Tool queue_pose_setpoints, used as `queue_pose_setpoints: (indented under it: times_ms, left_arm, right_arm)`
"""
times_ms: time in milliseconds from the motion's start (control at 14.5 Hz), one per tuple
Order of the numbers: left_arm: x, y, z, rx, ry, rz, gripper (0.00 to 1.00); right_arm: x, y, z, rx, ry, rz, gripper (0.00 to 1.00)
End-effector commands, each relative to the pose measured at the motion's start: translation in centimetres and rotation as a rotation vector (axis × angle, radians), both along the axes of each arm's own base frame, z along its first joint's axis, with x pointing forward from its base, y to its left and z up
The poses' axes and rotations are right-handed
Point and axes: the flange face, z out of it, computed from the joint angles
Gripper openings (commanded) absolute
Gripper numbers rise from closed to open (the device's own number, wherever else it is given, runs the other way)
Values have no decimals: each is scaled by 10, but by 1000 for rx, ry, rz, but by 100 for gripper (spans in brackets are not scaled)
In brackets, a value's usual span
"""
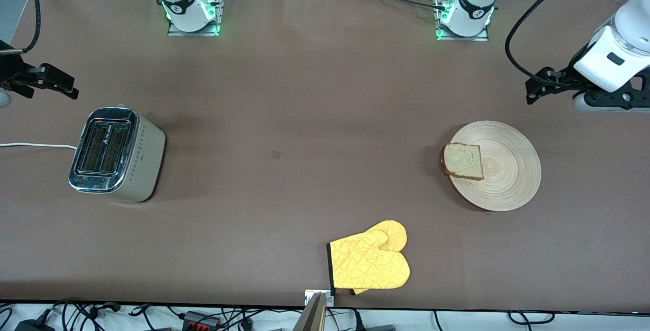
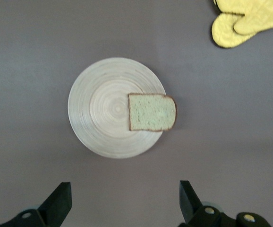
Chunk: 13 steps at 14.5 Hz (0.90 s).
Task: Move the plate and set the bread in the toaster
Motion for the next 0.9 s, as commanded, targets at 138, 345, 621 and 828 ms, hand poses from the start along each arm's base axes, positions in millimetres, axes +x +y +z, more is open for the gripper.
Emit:
queue_pose_setpoints:
  times_ms: [138, 345, 621, 828]
  left_arm:
    - [-9, -13, 24, 21, -12, -92, 100]
    - [-12, -13, 25, 17, -4, -90, 100]
    - [-9, -13, 17, 14, 14, -79, 100]
    - [-5, -3, -1, 3, 95, -61, 100]
  right_arm:
    - [-12, 4, 1, 8, 3, 3, 100]
    - [-12, 4, 1, 5, 1, 4, 100]
    - [-12, 3, 1, 5, 4, 2, 100]
    - [-12, 3, 2, 2, 0, 4, 100]
